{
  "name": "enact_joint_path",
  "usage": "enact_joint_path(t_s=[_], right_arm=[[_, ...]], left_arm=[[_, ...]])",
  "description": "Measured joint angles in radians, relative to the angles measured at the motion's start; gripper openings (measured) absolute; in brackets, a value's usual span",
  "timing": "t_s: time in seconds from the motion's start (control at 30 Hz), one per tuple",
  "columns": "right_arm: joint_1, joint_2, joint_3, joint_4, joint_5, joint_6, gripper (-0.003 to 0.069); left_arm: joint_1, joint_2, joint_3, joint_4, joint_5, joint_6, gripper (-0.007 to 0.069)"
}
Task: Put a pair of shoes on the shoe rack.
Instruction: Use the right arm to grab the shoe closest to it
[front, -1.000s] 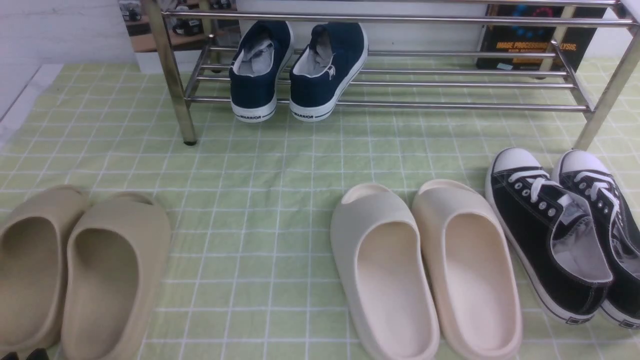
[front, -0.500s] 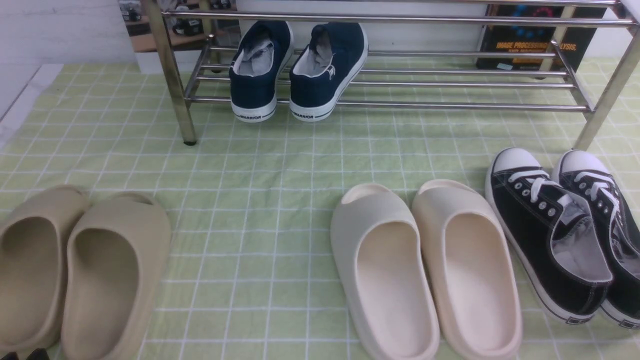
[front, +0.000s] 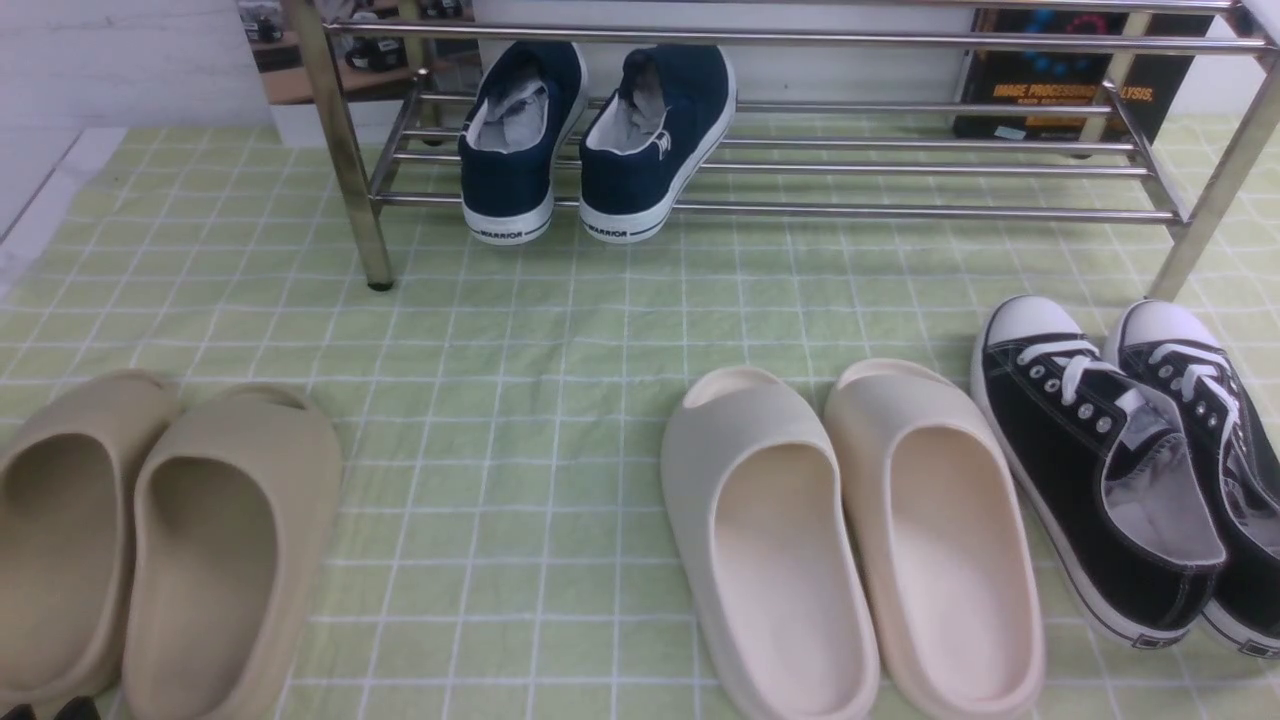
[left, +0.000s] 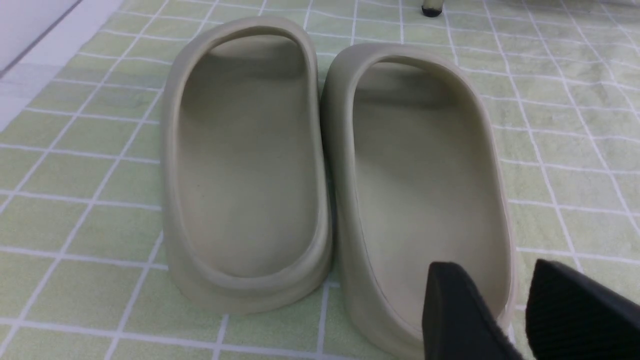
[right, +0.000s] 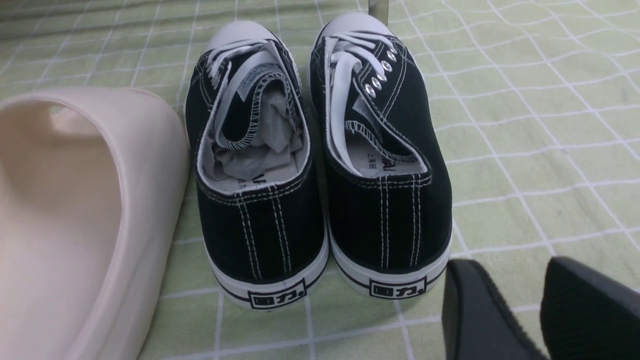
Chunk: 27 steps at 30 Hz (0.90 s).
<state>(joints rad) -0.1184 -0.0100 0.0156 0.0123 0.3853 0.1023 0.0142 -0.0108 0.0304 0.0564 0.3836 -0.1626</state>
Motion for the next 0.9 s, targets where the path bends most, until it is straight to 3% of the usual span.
enact_joint_path(t_s=[0.7,0.9], right_arm=[[0.000,0.000,0.000,0.000,0.000,0.000,0.0239],[0.000,0.000,0.000,0.057,0.000,0.000,0.0239]], left_arm=[[0.000,0.000,0.000,0.000,0.000,0.000,0.0239],[0.000,0.000,0.000,0.000,0.000,0.000,0.0239]])
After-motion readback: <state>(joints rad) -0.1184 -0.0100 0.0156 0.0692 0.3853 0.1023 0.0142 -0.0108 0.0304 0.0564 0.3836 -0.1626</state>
